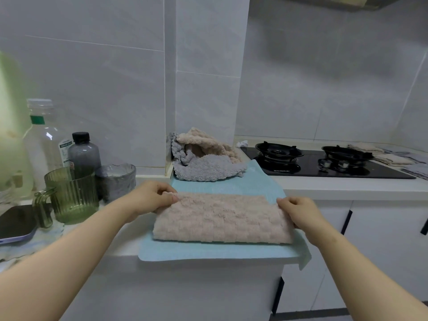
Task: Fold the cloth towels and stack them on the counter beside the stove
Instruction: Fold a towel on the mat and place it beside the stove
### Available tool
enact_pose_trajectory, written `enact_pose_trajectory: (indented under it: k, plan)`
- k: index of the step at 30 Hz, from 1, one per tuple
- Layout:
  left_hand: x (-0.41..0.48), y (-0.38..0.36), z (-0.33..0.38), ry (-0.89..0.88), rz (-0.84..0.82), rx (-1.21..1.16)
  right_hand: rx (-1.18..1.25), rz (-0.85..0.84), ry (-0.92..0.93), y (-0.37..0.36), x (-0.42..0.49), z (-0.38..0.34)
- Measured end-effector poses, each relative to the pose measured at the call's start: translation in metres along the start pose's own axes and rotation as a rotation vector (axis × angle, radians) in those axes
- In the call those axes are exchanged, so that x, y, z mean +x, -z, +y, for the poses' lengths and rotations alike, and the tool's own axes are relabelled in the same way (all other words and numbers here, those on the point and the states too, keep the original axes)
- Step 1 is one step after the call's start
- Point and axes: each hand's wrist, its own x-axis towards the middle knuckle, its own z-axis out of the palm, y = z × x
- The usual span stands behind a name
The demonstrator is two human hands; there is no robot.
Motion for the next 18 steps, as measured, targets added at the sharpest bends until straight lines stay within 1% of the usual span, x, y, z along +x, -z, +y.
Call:
enact_pose_trajectory:
  k: [2,4,8,11,14,16,18]
  plan:
    - [0.021,-0.006,0.0,-0.013,0.119,-0.023,-0.015,0.102,0.023,-0.007,0.019,-0.003]
    - [0.045,-0.011,-0.002,-0.011,0.22,0.029,-0.03,0.167,0.032,-0.015,0.037,-0.006]
    - [0.085,-0.024,-0.011,0.014,0.363,0.232,-0.027,0.194,0.044,-0.03,0.067,-0.008]
    - [0.106,-0.032,-0.02,-0.017,0.399,0.375,-0.092,0.205,0.038,-0.041,0.088,0.0]
    - [0.113,-0.042,-0.03,-0.102,0.424,0.515,-0.163,0.181,0.014,-0.052,0.099,0.014]
    - [0.115,-0.048,-0.039,-0.177,0.452,0.575,-0.268,0.186,0.041,-0.058,0.1,0.02]
    - [0.118,-0.05,-0.048,-0.219,0.435,0.636,-0.338,0.223,0.085,-0.063,0.098,0.024]
